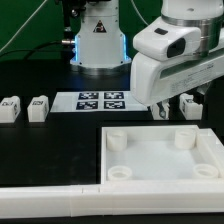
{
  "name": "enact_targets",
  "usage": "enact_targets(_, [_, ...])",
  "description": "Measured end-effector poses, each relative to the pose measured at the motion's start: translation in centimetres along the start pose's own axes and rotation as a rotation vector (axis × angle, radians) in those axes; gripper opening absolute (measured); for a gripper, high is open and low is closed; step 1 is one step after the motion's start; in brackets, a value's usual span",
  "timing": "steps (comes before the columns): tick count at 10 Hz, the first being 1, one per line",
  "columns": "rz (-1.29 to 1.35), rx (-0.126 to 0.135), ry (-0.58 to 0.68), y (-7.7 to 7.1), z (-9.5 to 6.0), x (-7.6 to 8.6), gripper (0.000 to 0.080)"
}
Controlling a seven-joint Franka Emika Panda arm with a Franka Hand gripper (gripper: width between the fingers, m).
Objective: Assemble one leg
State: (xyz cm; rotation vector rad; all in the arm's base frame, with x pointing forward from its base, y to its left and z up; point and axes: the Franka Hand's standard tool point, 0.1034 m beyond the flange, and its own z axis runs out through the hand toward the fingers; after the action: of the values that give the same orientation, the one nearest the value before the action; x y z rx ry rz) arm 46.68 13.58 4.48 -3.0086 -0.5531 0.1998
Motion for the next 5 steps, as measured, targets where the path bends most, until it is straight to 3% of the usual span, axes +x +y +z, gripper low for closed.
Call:
enact_targets(3, [0.427,0.032,-0.017,-4.1,0.9,-0.7,0.0649])
enact_targets(5, [0.486,0.043,-0.043,-4.4,1.2,-1.0,0.0649])
